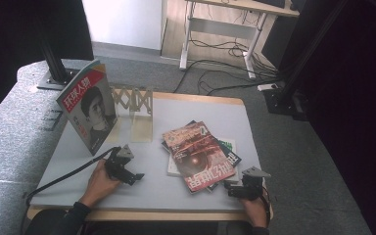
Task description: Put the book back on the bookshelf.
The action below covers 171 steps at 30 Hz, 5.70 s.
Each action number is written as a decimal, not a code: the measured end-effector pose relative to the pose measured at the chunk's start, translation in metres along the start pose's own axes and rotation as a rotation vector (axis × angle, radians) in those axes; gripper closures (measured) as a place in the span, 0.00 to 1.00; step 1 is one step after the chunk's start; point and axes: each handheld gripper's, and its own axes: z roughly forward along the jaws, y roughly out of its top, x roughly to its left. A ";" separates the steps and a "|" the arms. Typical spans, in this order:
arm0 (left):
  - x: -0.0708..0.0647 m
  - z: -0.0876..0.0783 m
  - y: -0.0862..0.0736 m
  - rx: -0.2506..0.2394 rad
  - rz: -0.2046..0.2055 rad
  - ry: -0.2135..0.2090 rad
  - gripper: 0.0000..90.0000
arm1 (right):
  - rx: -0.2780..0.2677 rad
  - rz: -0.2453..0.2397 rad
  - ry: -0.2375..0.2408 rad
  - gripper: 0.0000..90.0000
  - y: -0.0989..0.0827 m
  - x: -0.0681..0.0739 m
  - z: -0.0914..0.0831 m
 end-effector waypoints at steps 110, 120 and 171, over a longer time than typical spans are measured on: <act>0.018 0.071 0.121 0.027 -0.055 -0.134 0.00 | -0.083 0.090 -0.076 0.00 0.025 -0.006 -0.001; 0.009 0.057 0.107 0.039 -0.042 -0.106 0.00 | -0.042 0.106 -0.097 0.00 0.036 -0.009 0.007; -0.019 0.004 0.077 -0.019 0.034 -0.151 0.00 | -0.054 0.098 -0.106 0.03 0.050 -0.027 0.025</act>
